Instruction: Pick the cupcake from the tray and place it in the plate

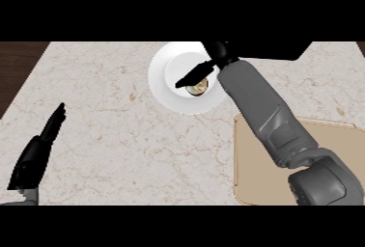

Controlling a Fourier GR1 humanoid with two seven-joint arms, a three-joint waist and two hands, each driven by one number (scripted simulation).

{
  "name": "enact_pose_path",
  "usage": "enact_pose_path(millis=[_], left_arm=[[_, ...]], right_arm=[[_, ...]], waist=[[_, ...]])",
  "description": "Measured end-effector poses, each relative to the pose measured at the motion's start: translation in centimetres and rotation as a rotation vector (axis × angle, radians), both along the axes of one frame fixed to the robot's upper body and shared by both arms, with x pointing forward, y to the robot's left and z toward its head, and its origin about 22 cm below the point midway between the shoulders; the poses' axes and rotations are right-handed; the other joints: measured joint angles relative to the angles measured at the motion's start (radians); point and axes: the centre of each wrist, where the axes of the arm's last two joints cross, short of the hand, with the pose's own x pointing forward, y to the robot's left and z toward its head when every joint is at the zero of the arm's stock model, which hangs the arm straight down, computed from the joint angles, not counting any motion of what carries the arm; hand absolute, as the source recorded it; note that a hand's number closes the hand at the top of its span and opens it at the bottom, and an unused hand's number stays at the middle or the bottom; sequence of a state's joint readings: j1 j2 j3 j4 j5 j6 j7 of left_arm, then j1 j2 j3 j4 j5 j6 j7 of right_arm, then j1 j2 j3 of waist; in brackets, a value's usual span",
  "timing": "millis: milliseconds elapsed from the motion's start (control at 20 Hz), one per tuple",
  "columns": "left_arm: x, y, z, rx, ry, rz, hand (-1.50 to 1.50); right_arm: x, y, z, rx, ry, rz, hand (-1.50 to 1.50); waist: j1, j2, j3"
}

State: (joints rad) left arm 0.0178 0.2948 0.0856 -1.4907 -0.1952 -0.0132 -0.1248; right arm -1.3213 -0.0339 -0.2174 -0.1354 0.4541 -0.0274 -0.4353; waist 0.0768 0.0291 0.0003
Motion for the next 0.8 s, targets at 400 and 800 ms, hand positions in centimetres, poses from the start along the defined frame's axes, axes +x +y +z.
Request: enact_pose_path(millis=[400,800], left_arm=[[0.1,-0.2,0.1,-0.003,-0.013,-0.009,0.00],[0.5,-1.2,0.3,-0.004,-0.027,-0.021,0.00]], right_arm=[[1.4,-7.7,1.4,0.257,0.055,-0.110,-1.50],[1.0,-16.3,1.5,0.355,-0.002,-0.095,-1.50]], waist=[[0.006,0.011,0.001],[0.021,0.022,0.003]])
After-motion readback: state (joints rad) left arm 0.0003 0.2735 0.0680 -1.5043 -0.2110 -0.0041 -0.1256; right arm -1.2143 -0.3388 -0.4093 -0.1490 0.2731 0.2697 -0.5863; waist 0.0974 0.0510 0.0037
